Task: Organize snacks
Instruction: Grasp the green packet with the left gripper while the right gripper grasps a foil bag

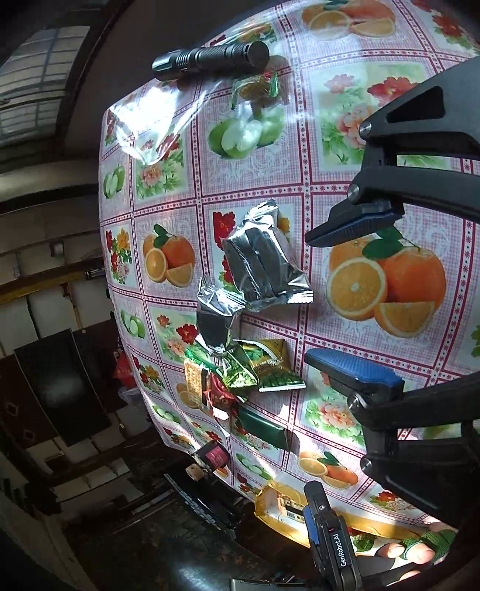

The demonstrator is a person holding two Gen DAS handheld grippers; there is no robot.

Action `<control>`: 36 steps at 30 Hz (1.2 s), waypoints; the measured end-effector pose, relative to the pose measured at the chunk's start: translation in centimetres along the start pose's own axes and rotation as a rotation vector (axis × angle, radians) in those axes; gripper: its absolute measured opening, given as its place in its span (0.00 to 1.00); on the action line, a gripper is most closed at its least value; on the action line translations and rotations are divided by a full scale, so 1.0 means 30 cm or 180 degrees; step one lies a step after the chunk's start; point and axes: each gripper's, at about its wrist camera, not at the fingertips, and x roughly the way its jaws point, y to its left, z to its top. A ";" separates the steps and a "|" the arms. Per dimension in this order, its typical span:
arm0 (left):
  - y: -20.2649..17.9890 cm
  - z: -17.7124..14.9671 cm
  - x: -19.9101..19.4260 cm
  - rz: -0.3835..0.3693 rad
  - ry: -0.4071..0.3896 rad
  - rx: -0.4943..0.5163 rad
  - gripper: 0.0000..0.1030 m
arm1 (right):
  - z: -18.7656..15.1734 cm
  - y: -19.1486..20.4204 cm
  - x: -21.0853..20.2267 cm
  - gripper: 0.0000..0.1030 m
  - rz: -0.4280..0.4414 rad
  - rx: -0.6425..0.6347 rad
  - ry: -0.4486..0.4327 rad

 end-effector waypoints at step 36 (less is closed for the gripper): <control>-0.148 0.026 0.146 -0.0185 0.0126 0.0298 0.45 | -0.072 -0.025 0.006 0.58 0.0211 -0.0117 0.0161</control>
